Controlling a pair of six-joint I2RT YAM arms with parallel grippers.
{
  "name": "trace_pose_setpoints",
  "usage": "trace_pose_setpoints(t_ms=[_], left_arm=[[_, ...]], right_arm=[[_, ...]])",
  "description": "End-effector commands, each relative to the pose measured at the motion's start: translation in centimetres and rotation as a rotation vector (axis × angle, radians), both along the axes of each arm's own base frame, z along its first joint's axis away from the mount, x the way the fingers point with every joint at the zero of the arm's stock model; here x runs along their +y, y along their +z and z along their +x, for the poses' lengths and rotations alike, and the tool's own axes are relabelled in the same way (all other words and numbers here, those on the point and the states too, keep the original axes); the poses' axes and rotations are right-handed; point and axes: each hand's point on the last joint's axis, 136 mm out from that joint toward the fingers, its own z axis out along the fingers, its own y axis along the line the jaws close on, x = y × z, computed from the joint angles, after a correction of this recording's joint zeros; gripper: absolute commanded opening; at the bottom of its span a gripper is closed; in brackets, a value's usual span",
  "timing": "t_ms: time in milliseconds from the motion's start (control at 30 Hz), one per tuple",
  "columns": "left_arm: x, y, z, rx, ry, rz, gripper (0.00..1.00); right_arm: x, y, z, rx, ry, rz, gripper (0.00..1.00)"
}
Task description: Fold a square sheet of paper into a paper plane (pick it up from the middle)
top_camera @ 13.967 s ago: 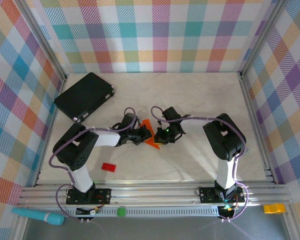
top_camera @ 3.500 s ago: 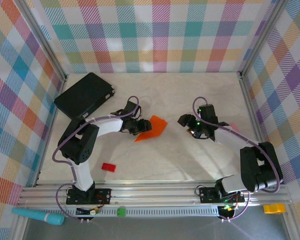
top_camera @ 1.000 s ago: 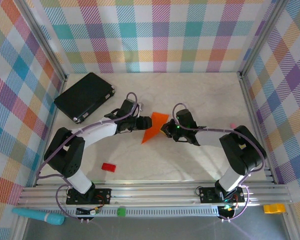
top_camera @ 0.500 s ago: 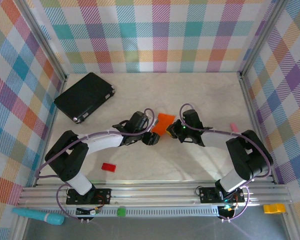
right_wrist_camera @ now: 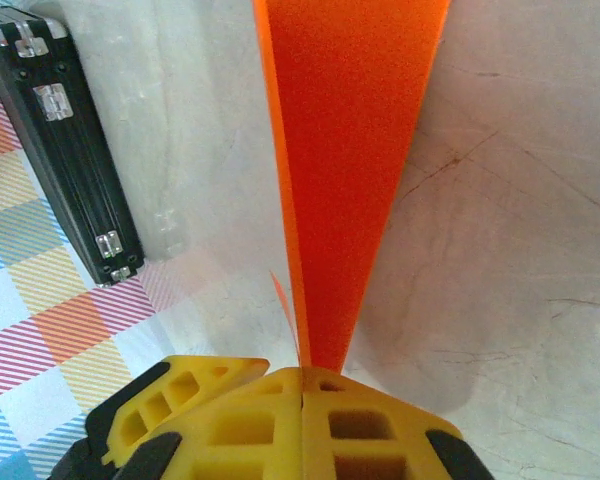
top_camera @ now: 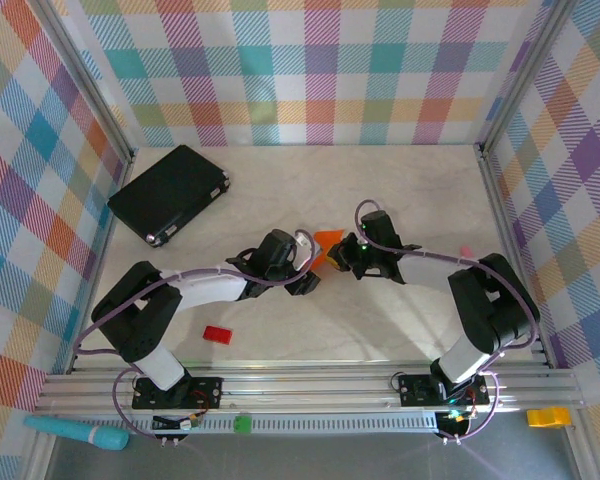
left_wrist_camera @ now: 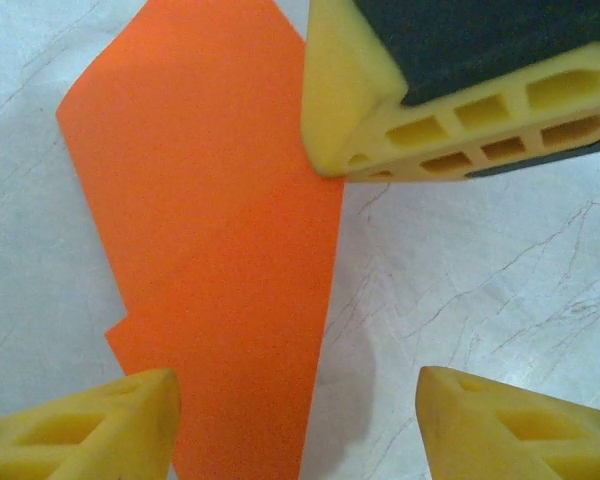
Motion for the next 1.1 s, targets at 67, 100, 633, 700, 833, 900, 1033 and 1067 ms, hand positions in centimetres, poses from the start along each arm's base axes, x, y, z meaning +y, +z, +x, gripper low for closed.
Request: trace_pose_setpoints(t_ms=[67, 100, 633, 700, 833, 900, 1033, 1067], left_arm=[[-0.8, -0.9, -0.2, -0.042, -0.07, 0.018, 0.61], [-0.9, -0.9, 0.0, -0.051, -0.07, 0.021, 0.59], [-0.4, -2.4, 0.6, -0.061, -0.059, 0.074, 0.41], [-0.5, -2.2, 0.6, -0.065, -0.057, 0.073, 0.39], [-0.5, -1.8, 0.7, -0.073, -0.053, 0.067, 0.35], [-0.4, -1.8, 0.7, -0.073, -0.051, 0.066, 0.32], [-0.3, -1.7, 1.0, -0.081, -0.032, 0.063, 0.27], [-0.2, -1.6, 1.1, -0.086, -0.024, 0.061, 0.27]], right_arm=[[0.4, 0.3, 0.4, 0.016, 0.015, 0.019, 0.01], [0.4, 0.3, 0.3, 0.016, 0.016, 0.019, 0.01], [-0.1, 0.4, 0.3, 0.026, 0.002, 0.013, 0.01], [-0.2, 0.4, 0.2, 0.029, -0.003, 0.01, 0.01], [-0.3, 0.4, 0.2, 0.03, -0.005, 0.003, 0.02], [-0.3, 0.4, 0.1, 0.032, -0.006, 0.003, 0.03], [-0.4, 0.5, 0.0, 0.033, -0.004, 0.004, 0.1], [-0.6, 0.5, 0.0, 0.035, -0.011, -0.001, 0.14]])
